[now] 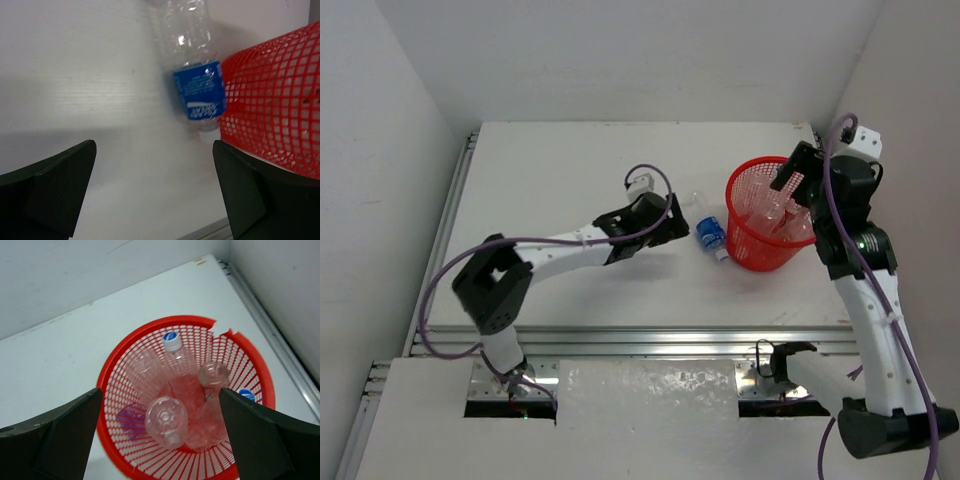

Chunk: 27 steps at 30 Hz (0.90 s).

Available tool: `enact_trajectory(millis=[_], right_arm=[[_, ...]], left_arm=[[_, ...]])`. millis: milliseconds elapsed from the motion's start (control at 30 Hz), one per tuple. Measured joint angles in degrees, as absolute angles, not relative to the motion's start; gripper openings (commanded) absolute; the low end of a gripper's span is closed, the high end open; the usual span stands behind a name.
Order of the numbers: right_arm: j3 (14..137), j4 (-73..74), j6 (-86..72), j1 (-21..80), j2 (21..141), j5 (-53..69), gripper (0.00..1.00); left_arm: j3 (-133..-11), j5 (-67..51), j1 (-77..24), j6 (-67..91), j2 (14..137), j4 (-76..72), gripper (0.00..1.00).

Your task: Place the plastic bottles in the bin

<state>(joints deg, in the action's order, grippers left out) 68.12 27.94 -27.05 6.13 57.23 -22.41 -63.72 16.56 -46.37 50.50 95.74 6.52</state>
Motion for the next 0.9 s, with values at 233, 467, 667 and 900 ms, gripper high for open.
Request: enact_trajectory(millis=[233, 467, 667, 900], right_arm=[[60.4, 32.0, -28.6, 6.2, 45.0, -12.8, 0.99], [54.7, 35.0, -29.2, 6.2, 38.4, -7.9, 0.99], [53.5, 34.9, -29.5, 6.2, 37.1, -5.2, 0.99], [50.6, 34.7, -29.7, 6.2, 36.8, -3.4, 0.99]], left_arm=[[-89.9, 17.3, -45.7, 51.4, 116.9, 12.1, 0.99], [-106.6, 14.7, -43.7, 51.7, 132.7, 17.7, 0.94], [-115.9, 12.8, -43.4, 51.2, 139.8, 22.9, 0.81], [-114.6, 13.6, -43.4, 49.1, 139.7, 22.6, 0.15]])
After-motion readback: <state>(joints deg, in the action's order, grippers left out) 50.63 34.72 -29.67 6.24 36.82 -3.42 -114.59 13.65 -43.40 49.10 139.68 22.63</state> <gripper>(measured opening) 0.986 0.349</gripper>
